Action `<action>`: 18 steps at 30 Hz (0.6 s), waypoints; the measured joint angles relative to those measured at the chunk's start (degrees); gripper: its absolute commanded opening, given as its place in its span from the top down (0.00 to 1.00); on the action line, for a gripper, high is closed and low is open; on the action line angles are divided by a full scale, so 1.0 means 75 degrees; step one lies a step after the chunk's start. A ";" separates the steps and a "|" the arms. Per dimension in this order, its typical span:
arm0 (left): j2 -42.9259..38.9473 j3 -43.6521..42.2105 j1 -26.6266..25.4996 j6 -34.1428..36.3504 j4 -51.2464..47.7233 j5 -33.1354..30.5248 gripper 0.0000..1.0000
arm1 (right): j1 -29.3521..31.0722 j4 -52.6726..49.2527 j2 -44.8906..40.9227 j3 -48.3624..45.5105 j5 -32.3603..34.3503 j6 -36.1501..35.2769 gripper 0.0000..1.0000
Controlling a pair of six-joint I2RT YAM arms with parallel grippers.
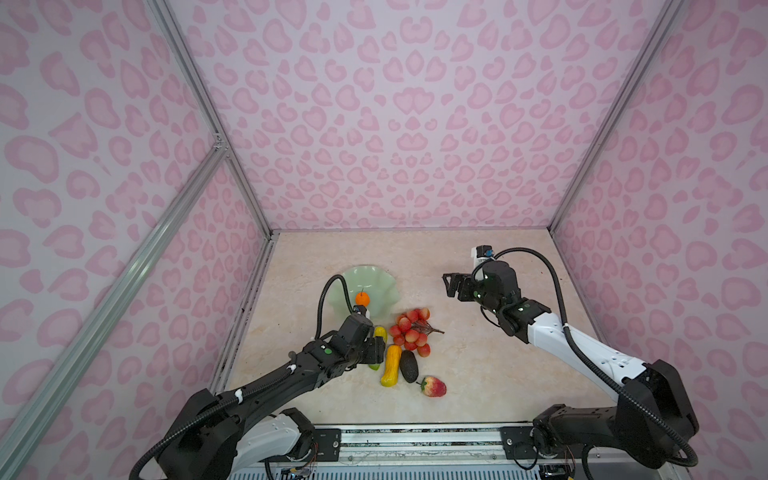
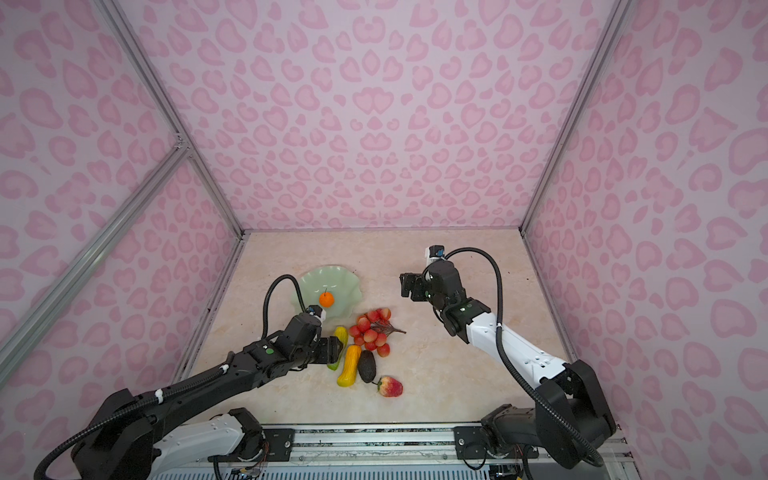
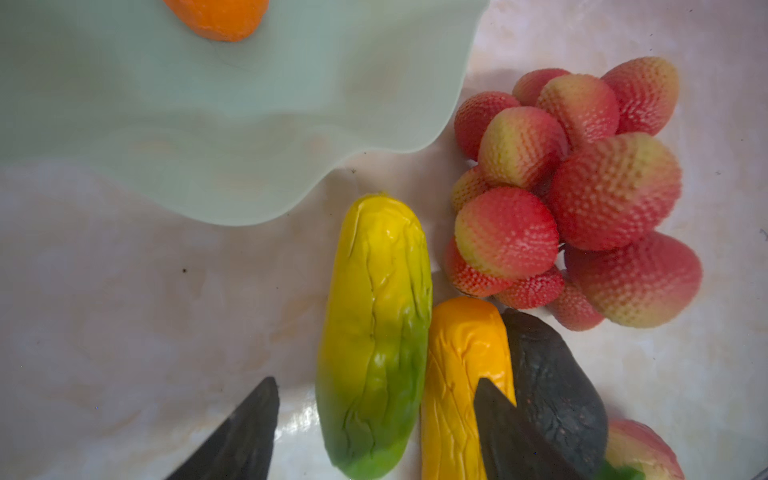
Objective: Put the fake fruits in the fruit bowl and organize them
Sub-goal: 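Reach the left gripper down and grasp the green-yellow cucumber, then place the cucumber in the bowl with left gripper while right reaches for pear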
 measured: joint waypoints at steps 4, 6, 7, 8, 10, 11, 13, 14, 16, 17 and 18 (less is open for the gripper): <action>0.0685 0.0221 -0.0105 0.0052 0.0140 -0.0006 0.41 | -0.0149 -0.0026 -0.0248 -0.0210 0.0006 0.0000 0.05; 0.0836 0.0268 -0.0140 0.0052 0.0166 -0.0050 0.48 | -0.0210 -0.0035 -0.0329 -0.0297 0.0006 0.0000 0.05; 0.0851 0.0262 -0.0146 0.0050 0.0157 -0.0058 0.49 | -0.0242 -0.0061 -0.0364 -0.0332 0.0006 0.0003 0.05; 0.0833 0.0239 -0.0146 0.0044 0.0163 -0.0085 0.50 | -0.0265 -0.0058 -0.0399 -0.0382 0.0006 0.0012 0.05; 0.0638 0.0105 -0.0149 -0.0012 0.0195 -0.0119 0.53 | -0.0312 -0.0061 -0.0420 -0.0443 0.0009 0.0067 0.05; 0.0440 0.0003 -0.0157 -0.0044 0.0143 -0.0152 0.55 | -0.0332 -0.0058 -0.0417 -0.0472 0.0009 0.0073 0.05; -0.0026 -0.0181 -0.0172 -0.0099 -0.0023 -0.0204 0.55 | -0.0364 -0.0017 -0.0388 -0.0510 0.0023 0.0076 0.05; -0.0306 -0.0259 -0.0181 -0.0119 -0.0143 -0.0233 0.56 | -0.0382 0.0009 -0.0350 -0.0513 0.0023 0.0076 0.05; -0.1046 -0.0376 -0.0184 -0.0195 -0.0455 -0.0291 0.56 | -0.0411 0.0044 -0.0262 -0.0504 0.0000 0.0082 0.05; -0.1408 -0.0391 -0.0184 -0.0242 -0.0624 -0.0356 0.56 | -0.0425 0.0044 -0.0221 -0.0484 -0.0012 0.0082 0.05; -0.1795 -0.0382 -0.0184 -0.0274 -0.0804 -0.0437 0.56 | -0.0425 0.0050 -0.0166 -0.0443 -0.0041 0.0082 0.05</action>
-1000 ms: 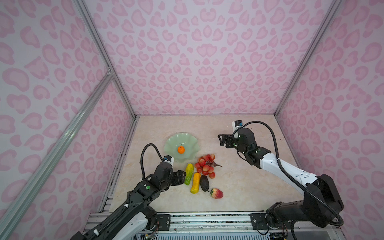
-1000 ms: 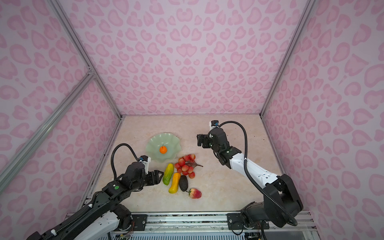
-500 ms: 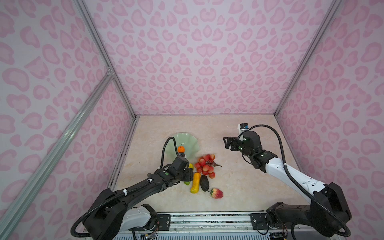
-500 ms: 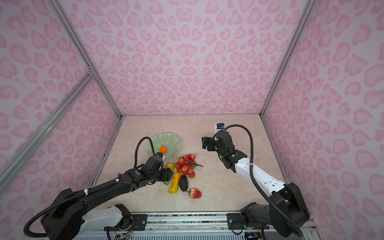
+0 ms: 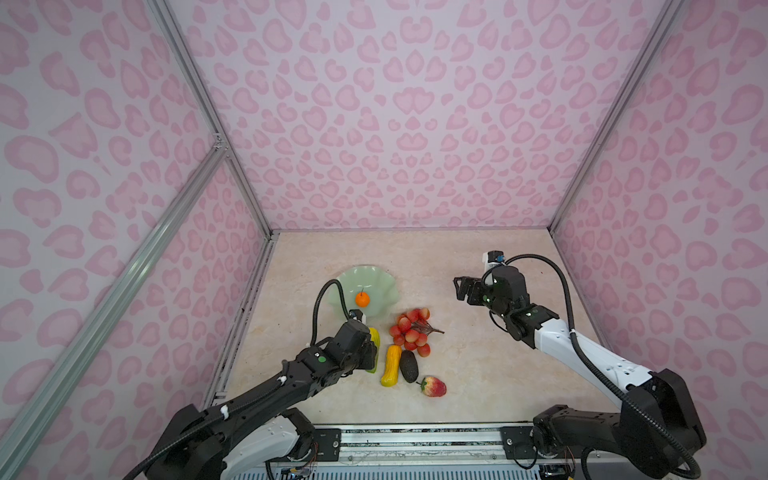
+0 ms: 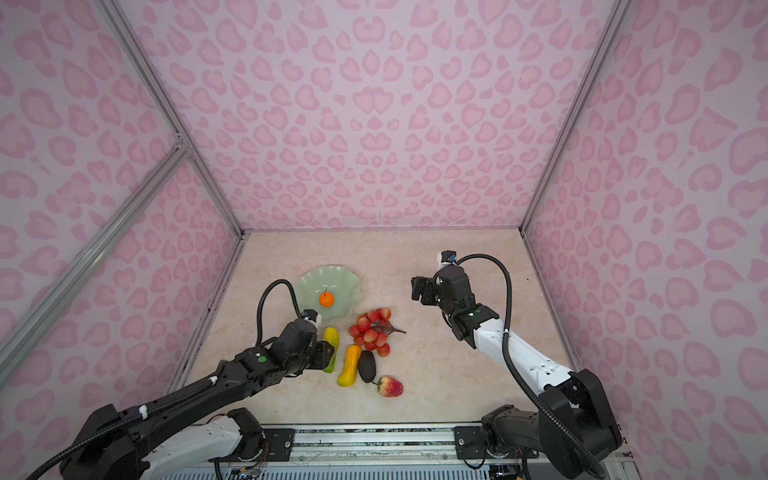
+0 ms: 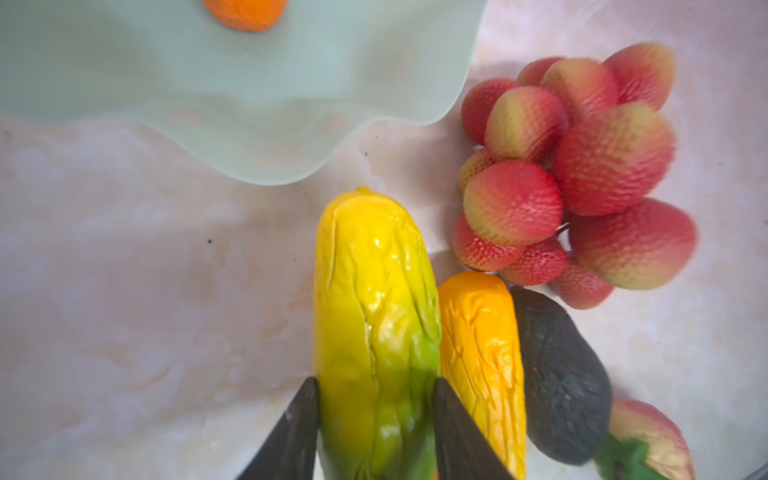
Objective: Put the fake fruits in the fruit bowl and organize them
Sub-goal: 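Place the cucumber in the bowl with left gripper while right reaches for pear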
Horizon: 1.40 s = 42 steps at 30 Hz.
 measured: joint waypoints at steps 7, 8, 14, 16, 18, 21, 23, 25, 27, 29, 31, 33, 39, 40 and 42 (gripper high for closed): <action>-0.0641 0.1387 0.0723 0.0466 -0.1119 -0.0606 0.57 | -0.0041 -0.0006 0.0312 0.0329 -0.0280 0.0000 0.06; -0.0391 0.1644 0.1023 0.0638 -0.1128 -0.0597 0.57 | -0.0041 0.0000 0.0315 0.0332 -0.0315 0.0003 0.06; 0.1582 0.2882 0.2261 0.1512 -0.1113 -0.0428 0.57 | -0.0041 -0.0160 -0.0026 0.0227 -0.0364 0.0052 0.06; 0.2264 0.3235 0.2498 0.1734 -0.0982 -0.0329 0.58 | -0.0041 -0.0242 -0.0233 0.0111 -0.0367 0.0052 0.06; 0.2929 0.3550 0.2713 0.1839 -0.0944 -0.0274 0.59 | -0.0041 -0.0367 -0.0446 -0.0035 -0.0364 0.0055 0.06; 0.3885 0.3981 0.2949 0.1955 -0.0915 -0.0245 0.59 | -0.0041 -0.0583 -0.0790 -0.0268 -0.0364 0.0055 0.06; 0.4459 0.4290 0.2978 0.1979 -0.0927 -0.0271 0.59 | -0.0041 -0.0749 -0.1055 -0.0408 -0.0358 0.0052 0.06; 0.4945 0.4564 0.2993 0.1979 -0.0918 -0.0312 0.59 | -0.0041 -0.0833 -0.1294 -0.0525 -0.0356 0.0052 0.06; 0.5345 0.4756 0.2996 0.1976 -0.0933 -0.0335 0.59 | -0.0041 -0.0895 -0.1530 -0.0676 -0.0332 0.0052 0.06; 0.5703 0.4899 0.3013 0.1961 -0.0935 -0.0332 0.58 | -0.0041 -0.1040 -0.1766 -0.0828 -0.0329 0.0047 0.07; 0.5980 0.4986 0.3037 0.1888 -0.0956 -0.0329 0.56 | -0.0041 -0.1183 -0.1935 -0.0930 -0.0361 -0.0006 0.07; 0.6204 0.5045 0.3060 0.1769 -0.0968 -0.0321 0.52 | -0.0038 -0.1352 -0.2092 -0.1035 -0.0458 -0.0058 0.07; 0.6315 0.5056 0.3072 0.1510 -0.0950 0.0020 0.38 | 0.0041 -0.1874 -0.2492 -0.1463 -0.0819 -0.0245 0.09; 0.6237 0.5056 0.3072 0.1457 -0.0950 0.0093 0.36 | 0.0119 -0.1973 -0.2535 -0.1518 -0.0909 -0.0306 0.09; 0.5936 0.5056 0.3075 0.1381 -0.0950 0.0219 0.33 | 0.0376 -0.2122 -0.2591 -0.1588 -0.1064 -0.0437 0.09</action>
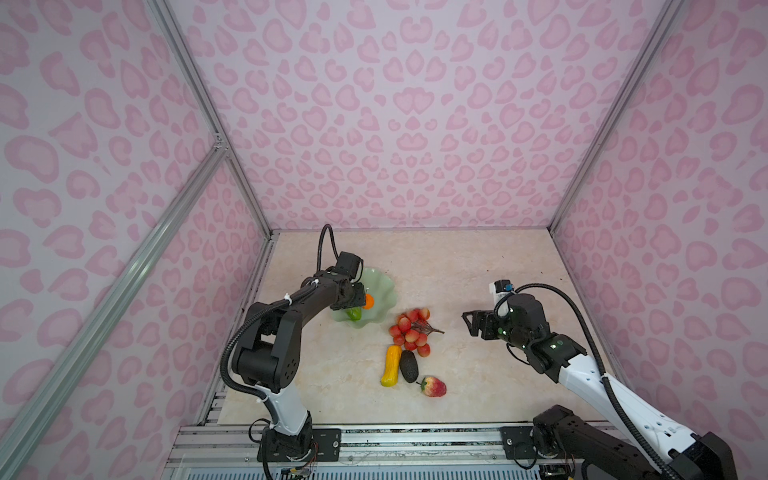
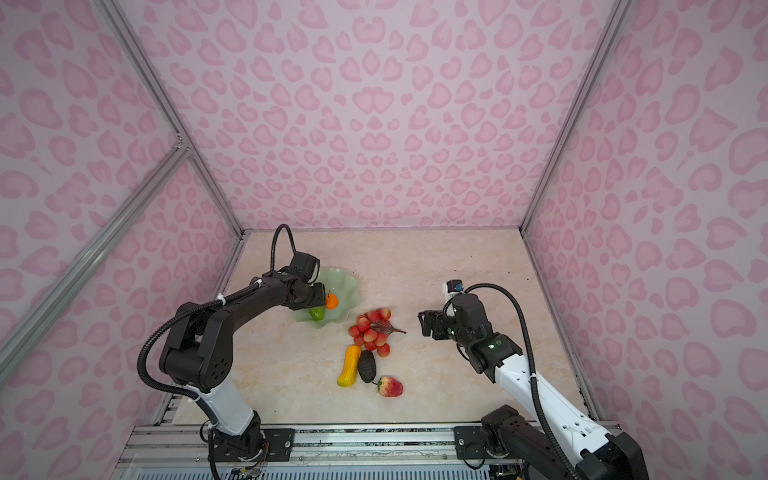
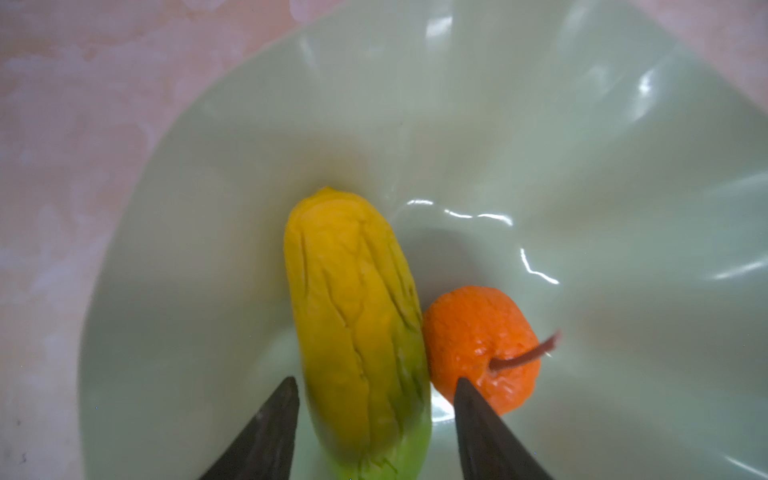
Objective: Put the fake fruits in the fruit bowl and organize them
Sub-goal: 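Place the cucumber in the bowl with left gripper while right reaches for pear, then grasp the pink-yellow pear with the right gripper and lift it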
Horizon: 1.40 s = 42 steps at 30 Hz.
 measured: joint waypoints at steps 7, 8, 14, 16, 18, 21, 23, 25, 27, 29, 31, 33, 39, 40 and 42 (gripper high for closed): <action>-0.1868 -0.0055 0.0003 -0.0032 0.0466 0.0227 0.25 | 0.2226 -0.0341 0.0122 -0.0082 -0.0175 -0.0592 0.10; -0.2218 -0.0154 0.0003 -0.0032 0.0615 0.0224 0.24 | 0.2579 -0.0344 0.0187 -0.0122 -0.0157 -0.0606 0.10; -0.4433 -0.1338 0.0003 -0.0076 0.1413 -0.0125 0.15 | 0.4019 -0.0385 0.0548 -0.0428 0.0169 -0.0650 0.11; -0.5254 -0.1947 0.0003 -0.0152 0.1667 -0.0356 0.10 | 0.4418 -0.0393 0.0659 -0.0487 0.0259 -0.0650 0.11; -0.5901 -0.2471 0.0003 -0.0233 0.1862 -0.0574 0.06 | 0.4689 -0.0391 0.0819 -0.0498 0.0393 -0.0650 0.11; -0.6878 -0.3244 0.0003 -0.0443 0.1993 -0.1011 0.02 | 0.4835 -0.0318 0.1259 -0.0472 0.0577 -0.0641 0.13; -0.7525 -0.3736 0.0003 -0.0656 0.2002 -0.1361 0.00 | 0.4864 -0.0393 0.1682 -0.0303 0.0621 -0.0650 0.17; -0.8020 -0.4141 0.0003 -0.0851 0.1985 -0.1612 0.00 | 0.4881 -0.0361 0.2084 -0.0085 0.0615 -0.0697 0.20; -0.8454 -0.4505 0.0003 -0.1055 0.1961 -0.1842 0.01 | 0.4911 -0.0286 0.2509 0.0055 0.0592 -0.0740 0.27; -0.8851 -0.4803 0.0003 -0.1230 0.1923 -0.2055 0.01 | 0.4922 -0.0280 0.2888 0.0137 0.0478 -0.0766 0.37; -0.9136 -0.4975 0.0012 -0.1387 0.1792 -0.2235 0.02 | 0.4951 -0.0256 0.3206 0.0224 0.0382 -0.0761 0.48; -0.9296 -0.5062 0.0012 -0.1475 0.1737 -0.2393 0.02 | 0.4992 -0.0207 0.3398 0.0321 0.0358 -0.0761 0.60; -0.9684 -0.5219 0.0012 -0.1652 0.1617 -0.2809 0.01 | 0.5030 -0.0656 0.3165 0.0647 0.0536 -0.0711 0.71; -0.9760 -0.5275 0.0012 -0.1682 0.1617 -0.2885 0.01 | 0.5027 -0.0813 0.2955 0.0796 0.0644 -0.0708 0.71; -0.9952 -0.5415 0.0012 -0.1757 0.1588 -0.3037 0.01 | 0.5024 -0.1023 0.2585 0.1151 0.0863 -0.0708 0.71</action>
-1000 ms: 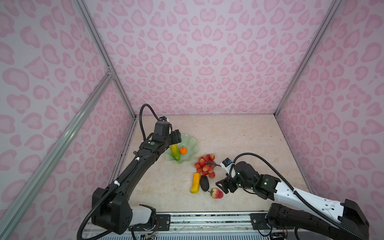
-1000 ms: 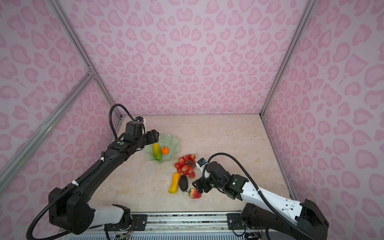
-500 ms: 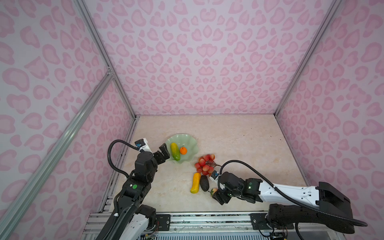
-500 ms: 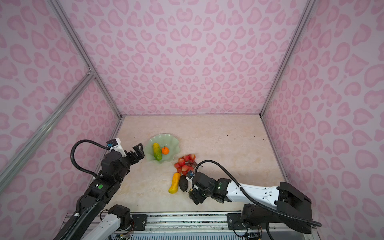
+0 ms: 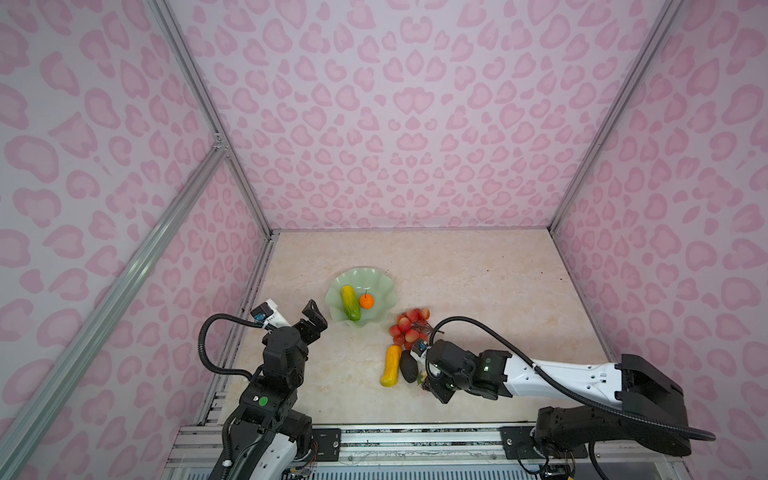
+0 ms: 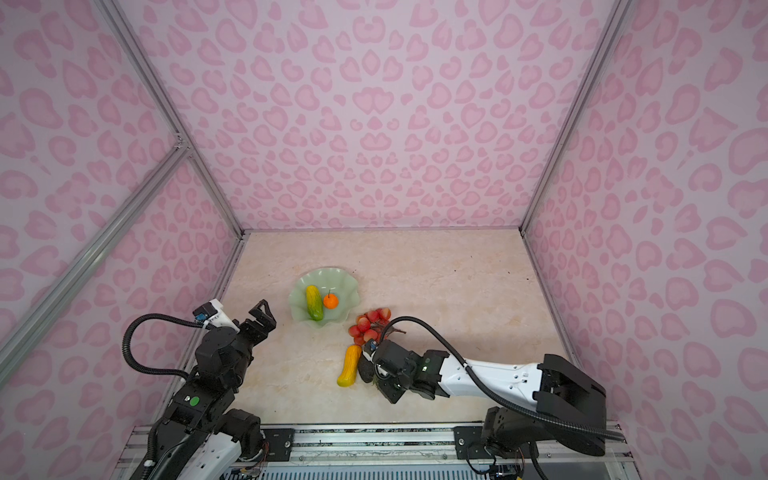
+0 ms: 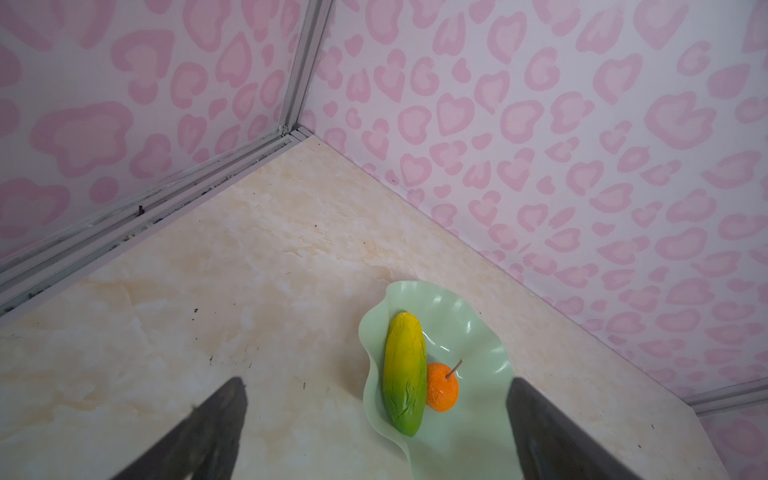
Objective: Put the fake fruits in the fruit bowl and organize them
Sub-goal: 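Grasp the pink-yellow pear with the right gripper and lift it, then place the pear in the bowl with right gripper while left reaches for squash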
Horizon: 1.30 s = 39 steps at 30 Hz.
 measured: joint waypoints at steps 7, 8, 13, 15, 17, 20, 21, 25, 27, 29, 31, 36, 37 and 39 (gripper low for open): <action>-0.0866 -0.0545 0.0000 -0.0452 -0.0227 -0.0455 0.01 | -0.0656 0.0192 0.0694 0.2157 0.0562 -0.0300 0.71; -0.0997 -0.0592 0.0000 -0.0493 -0.0312 -0.0495 0.01 | -0.0833 0.0315 0.1107 0.2594 0.0551 -0.0361 0.71; -0.1565 -0.0644 0.0000 -0.0653 -0.0688 -0.0525 0.01 | -0.1492 0.0189 0.3704 0.5391 0.0353 -0.0705 0.71; -0.1746 -0.0644 0.0000 -0.0679 -0.0892 -0.0507 0.01 | -0.1679 0.0082 0.4631 0.6455 0.0245 -0.0886 0.71; -0.1961 -0.0644 0.0000 -0.0717 -0.1180 -0.0507 0.01 | -0.1833 -0.0157 0.5592 0.7533 0.0221 -0.1110 0.71; -0.2305 -0.0743 0.0000 -0.0796 -0.1460 -0.0504 0.01 | -0.1979 -0.0691 0.6851 0.8999 0.0189 -0.1408 0.72; -0.2393 -0.0784 0.0000 -0.0833 -0.1530 -0.0501 0.01 | -0.2002 -0.0860 0.7189 0.9407 0.0166 -0.1475 0.72; -0.2774 -0.0968 0.0000 -0.0976 -0.1798 -0.0440 0.01 | -0.2028 -0.1457 0.8460 1.0879 0.0157 -0.1795 0.72; -0.2888 -0.1026 0.0000 -0.1035 -0.1862 -0.0391 0.01 | -0.2034 -0.1693 0.8929 1.1380 0.0242 -0.1903 0.72; -0.2958 -0.1081 0.0000 -0.1093 -0.1932 -0.0329 0.01 | -0.2046 -0.1859 0.9291 1.1806 0.0341 -0.2002 0.72; -0.2970 -0.1113 0.0000 -0.1134 -0.2014 -0.0268 0.01 | -0.2069 -0.1883 0.9544 1.2187 0.0417 -0.2055 0.71; -0.2970 -0.1119 0.0000 -0.1241 -0.2020 -0.0073 0.01 | -0.2157 -0.1839 0.9961 1.2770 0.0455 -0.2055 0.70; -0.2970 -0.1119 0.0000 -0.1268 -0.2020 -0.0050 0.01 | -0.2168 -0.1830 0.9990 1.2817 0.0440 -0.2055 0.71; -0.2973 -0.1119 0.0000 -0.1291 -0.2025 -0.0006 0.01 | -0.2189 -0.1848 1.0002 1.2878 0.0423 -0.2055 0.71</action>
